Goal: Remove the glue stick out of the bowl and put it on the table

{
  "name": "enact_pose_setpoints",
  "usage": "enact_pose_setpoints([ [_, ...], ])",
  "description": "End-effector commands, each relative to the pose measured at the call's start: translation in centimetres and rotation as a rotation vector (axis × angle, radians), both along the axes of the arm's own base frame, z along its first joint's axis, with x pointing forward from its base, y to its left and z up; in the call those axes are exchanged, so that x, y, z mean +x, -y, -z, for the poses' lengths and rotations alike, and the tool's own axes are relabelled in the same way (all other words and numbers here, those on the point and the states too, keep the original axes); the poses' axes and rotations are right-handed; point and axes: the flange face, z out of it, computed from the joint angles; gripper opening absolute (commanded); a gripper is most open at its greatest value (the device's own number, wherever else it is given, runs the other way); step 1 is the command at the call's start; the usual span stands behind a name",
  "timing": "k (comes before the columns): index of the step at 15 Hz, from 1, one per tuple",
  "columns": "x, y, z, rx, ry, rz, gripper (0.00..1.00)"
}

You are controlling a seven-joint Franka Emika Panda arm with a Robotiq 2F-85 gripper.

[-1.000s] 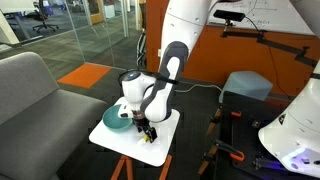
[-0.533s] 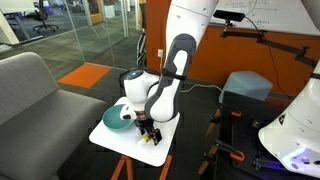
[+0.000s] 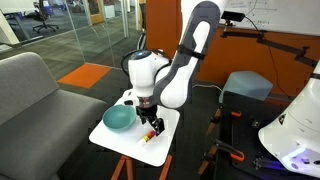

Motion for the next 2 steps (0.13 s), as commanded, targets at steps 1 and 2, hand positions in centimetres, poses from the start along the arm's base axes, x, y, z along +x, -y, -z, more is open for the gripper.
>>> enact_pose_setpoints([
  [1, -0.83, 0.3, -2.94, -0.004, 0.051, 0.045, 1.0],
  [2, -0.81, 0.31, -3.45, -0.008, 0.056, 0.039, 1.0],
])
